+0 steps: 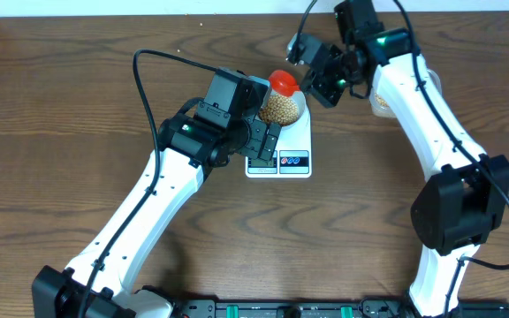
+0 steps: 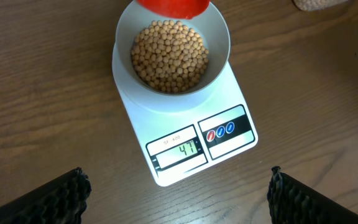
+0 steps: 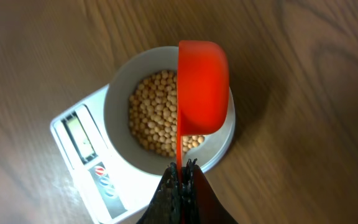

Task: Scoop item into bowl and weigh 50g on scale
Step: 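Move right gripper with red scoop back to the bean tub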

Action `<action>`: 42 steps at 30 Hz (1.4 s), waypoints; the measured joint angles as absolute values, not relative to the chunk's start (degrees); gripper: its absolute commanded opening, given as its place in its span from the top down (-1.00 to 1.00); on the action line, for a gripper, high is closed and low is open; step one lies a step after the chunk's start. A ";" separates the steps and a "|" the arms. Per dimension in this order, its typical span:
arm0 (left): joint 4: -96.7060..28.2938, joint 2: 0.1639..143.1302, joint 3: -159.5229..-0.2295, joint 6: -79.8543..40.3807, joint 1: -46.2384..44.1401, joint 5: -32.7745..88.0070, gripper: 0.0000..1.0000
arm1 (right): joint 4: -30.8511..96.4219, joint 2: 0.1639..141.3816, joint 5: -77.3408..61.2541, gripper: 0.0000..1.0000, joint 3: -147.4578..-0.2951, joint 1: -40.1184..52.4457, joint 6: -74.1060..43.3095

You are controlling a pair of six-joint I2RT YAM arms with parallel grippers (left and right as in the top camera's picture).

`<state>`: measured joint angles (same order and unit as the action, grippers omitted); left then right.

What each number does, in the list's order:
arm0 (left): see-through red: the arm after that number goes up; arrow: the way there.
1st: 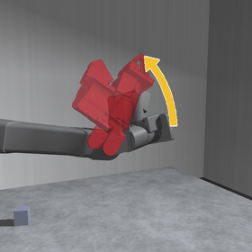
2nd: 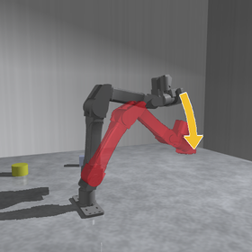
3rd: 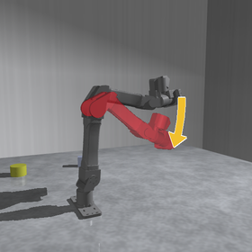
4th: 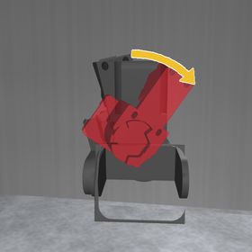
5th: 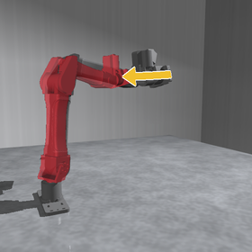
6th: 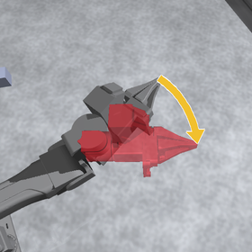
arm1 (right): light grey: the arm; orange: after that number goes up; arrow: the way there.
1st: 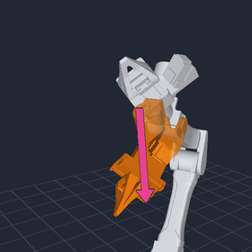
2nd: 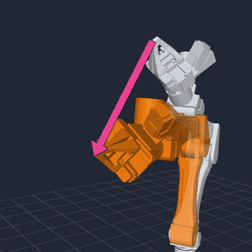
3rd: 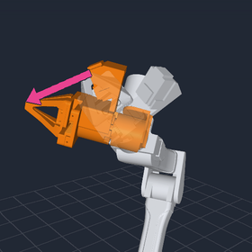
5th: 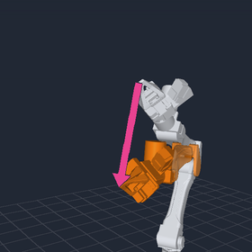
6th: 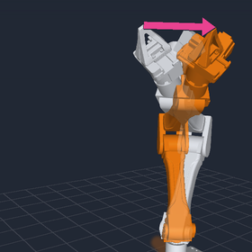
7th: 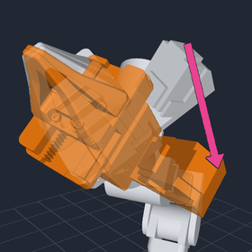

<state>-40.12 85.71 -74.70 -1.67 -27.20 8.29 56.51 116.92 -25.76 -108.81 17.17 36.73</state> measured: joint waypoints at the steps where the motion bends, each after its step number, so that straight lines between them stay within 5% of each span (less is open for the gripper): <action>1: -40.12 85.71 -74.70 -1.67 -27.20 8.29 -0.87 | 56.51 116.92 -26.76 0.98 -108.84 16.58 35.73; 13: -40.12 85.71 -74.70 -1.67 -27.20 8.29 -0.88 | 57.36 114.43 -37.91 0.98 -110.69 2.72 22.52; 24: -40.12 85.71 -74.70 -1.67 -27.20 8.29 -0.87 | 66.32 110.39 -31.62 0.98 -111.57 -10.24 20.01; 42: -40.12 85.71 -74.70 -1.67 -27.20 8.29 -0.88 | 60.07 110.39 -15.05 0.98 -100.68 -11.88 16.23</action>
<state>-40.12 85.71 -74.70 -1.67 -27.20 8.29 60.07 110.39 -15.05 -100.68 -11.88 16.23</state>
